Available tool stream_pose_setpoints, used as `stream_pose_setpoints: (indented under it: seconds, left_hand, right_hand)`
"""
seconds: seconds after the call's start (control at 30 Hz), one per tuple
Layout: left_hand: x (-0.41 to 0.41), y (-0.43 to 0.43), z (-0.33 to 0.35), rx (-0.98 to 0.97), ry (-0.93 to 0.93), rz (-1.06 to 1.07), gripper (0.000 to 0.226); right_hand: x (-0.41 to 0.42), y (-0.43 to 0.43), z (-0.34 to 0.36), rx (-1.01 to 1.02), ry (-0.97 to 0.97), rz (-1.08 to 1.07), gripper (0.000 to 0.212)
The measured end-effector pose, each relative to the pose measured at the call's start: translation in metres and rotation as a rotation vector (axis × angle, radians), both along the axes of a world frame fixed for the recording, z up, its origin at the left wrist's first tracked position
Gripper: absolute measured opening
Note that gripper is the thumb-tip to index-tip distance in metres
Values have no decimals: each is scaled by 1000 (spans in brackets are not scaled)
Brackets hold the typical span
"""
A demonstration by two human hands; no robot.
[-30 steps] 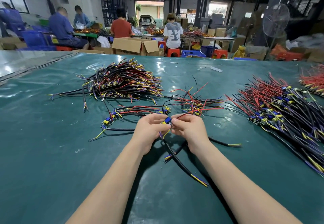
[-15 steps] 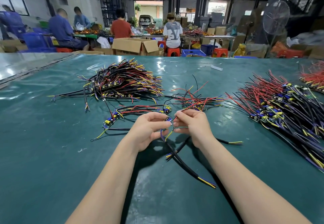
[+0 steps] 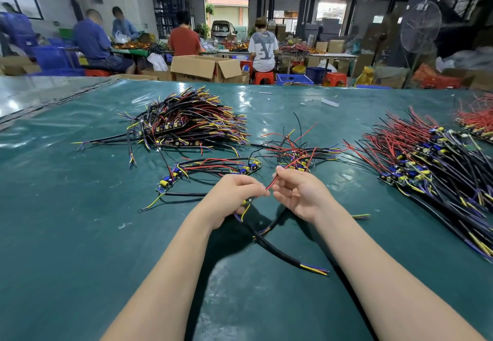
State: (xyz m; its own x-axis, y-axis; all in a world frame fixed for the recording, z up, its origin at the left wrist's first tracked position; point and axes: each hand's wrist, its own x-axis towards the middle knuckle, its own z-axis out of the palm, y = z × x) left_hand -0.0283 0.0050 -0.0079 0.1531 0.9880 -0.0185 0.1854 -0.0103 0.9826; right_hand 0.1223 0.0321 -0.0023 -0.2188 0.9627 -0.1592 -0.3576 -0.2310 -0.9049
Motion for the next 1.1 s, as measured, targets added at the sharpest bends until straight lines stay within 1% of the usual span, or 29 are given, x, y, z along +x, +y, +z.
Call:
stream_pose_setpoints:
  seconds: [0.07, 0.13, 0.17, 0.27, 0.3, 0.37, 0.43, 0.5, 0.53, 0.57, 0.6, 0.63, 0.67, 0.73, 0.77, 0.8, 0.83, 0.9, 0.93, 1.03, 1.1]
  left_hand:
    - [-4, -1, 1, 1, 11, -41, 33]
    - [-7, -2, 2, 3, -4, -88, 39]
    - [-8, -2, 2, 4, -9, -120, 41]
    - [-7, -4, 1, -21, -41, -218, 45]
    - [-7, -4, 0, -37, -58, -234, 45]
    - [-7, -4, 0, -56, -69, -252, 43]
    - [-8, -5, 0, -56, -60, -264, 41]
    - [-9, -5, 1, -27, -73, -244, 32]
    - [-9, -5, 1, 8, -79, -205, 27]
    - [-9, -5, 2, 51, -81, -148, 23]
    - [-9, -4, 2, 95, -83, -77, 22]
    - [-9, -3, 2, 133, -87, 7, 23]
    - [-8, -1, 1, 163, -87, 97, 26]
    - [-8, 2, -1, 204, -88, 257, 26]
    - [-7, 3, -1, 219, -95, 319, 24]
    - [-6, 4, -1, 237, -99, 371, 21]
    - [-5, 5, -1, 261, -97, 410, 18]
    - [-3, 5, 0, 322, -75, 465, 15]
    - [-2, 5, 0, 358, -44, 494, 13]
    - [0, 5, -2, 425, 33, 592, 11]
    - [3, 3, -2, 441, 24, 658, 10]
  right_hand:
    - [4, 2, 2, -6, 63, -68, 20]
    - [7, 3, 3, -24, 119, -121, 23]
    - [8, 4, 3, -47, 157, -127, 28]
    - [7, 6, 2, -129, 281, -96, 52]
    - [7, 7, 1, -138, 303, -82, 56]
    - [7, 8, 0, -154, 345, -79, 59]
    - [7, 10, -2, -176, 411, -120, 62]
    - [7, 11, -2, -185, 488, -159, 67]
    - [6, 10, -1, -175, 495, -169, 68]
    - [5, 9, 0, -155, 455, -173, 68]
    - [4, 8, 0, -121, 362, -168, 67]
    - [2, 5, 1, -68, 219, -155, 64]
    - [-2, 1, 1, 13, 37, -133, 58]
    - [-11, -7, 0, 236, -368, -77, 42]
    - [-17, -11, -2, 345, -534, -40, 37]
    - [-22, -15, -4, 421, -642, 5, 33]
    - [-27, -19, -5, 463, -702, 54, 30]
    - [-34, -25, -7, 487, -728, 125, 27]
    - [-36, -27, -7, 449, -669, 136, 28]
    - [-35, -29, -2, 199, -323, 154, 28]
    - [-31, -27, 1, 77, -205, 207, 28]
